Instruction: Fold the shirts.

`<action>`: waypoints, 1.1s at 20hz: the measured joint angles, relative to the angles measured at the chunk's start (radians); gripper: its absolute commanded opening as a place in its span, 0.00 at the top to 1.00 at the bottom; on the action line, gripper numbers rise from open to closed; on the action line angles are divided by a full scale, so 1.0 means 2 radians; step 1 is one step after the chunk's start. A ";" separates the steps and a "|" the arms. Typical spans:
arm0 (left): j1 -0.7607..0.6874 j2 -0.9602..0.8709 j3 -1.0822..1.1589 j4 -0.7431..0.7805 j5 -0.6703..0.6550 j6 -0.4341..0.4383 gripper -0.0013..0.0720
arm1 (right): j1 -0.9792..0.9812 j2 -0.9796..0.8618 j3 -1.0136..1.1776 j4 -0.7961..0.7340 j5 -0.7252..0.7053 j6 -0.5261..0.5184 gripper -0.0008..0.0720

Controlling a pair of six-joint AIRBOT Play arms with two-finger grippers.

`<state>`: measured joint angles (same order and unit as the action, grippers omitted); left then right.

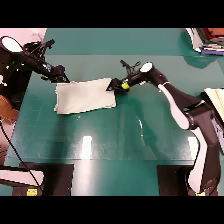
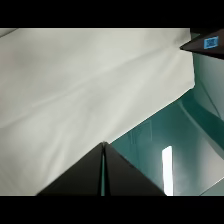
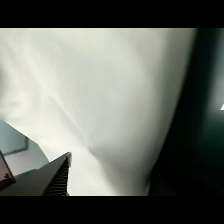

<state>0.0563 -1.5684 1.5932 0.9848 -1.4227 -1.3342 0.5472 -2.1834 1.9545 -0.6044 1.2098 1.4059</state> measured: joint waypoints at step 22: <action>-0.098 0.025 0.000 -0.012 0.009 0.004 0.95 | -0.257 0.253 -0.065 -0.181 -0.002 0.031 0.97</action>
<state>-0.1402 -1.5181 1.5932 0.9600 -1.4044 -1.3270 0.0341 -1.6775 1.8244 -0.9672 1.2049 1.4677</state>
